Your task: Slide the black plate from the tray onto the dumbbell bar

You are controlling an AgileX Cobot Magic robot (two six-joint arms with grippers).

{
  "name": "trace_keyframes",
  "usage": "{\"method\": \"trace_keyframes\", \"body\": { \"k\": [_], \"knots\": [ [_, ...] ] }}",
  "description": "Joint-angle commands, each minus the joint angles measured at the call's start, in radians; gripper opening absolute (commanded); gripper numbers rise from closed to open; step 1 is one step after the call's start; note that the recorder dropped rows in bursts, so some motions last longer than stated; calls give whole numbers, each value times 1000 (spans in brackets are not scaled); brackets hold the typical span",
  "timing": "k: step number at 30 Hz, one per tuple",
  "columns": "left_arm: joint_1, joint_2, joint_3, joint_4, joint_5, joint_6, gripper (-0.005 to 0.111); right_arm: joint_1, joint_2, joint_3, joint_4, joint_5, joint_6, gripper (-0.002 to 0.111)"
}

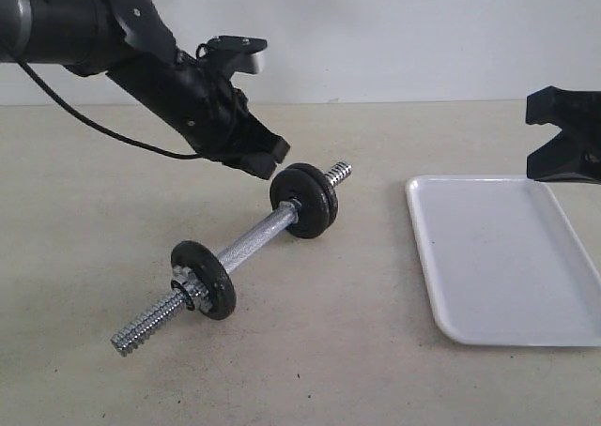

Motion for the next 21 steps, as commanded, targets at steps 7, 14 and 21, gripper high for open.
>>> {"method": "trace_keyframes", "body": {
  "k": [7, 14, 21],
  "knots": [
    [213, -261, 151, -120, 63, -41, 4, -1, -7, 43, 4, -39, -2, 0],
    [327, -588, 390, -189, -101, -41, 4, -1, -8, 93, 12, -89, -34, 0],
    [403, -958, 611, -189, -258, -71, 4, 109, -58, 93, 0, -144, -109, 0]
  ]
}}
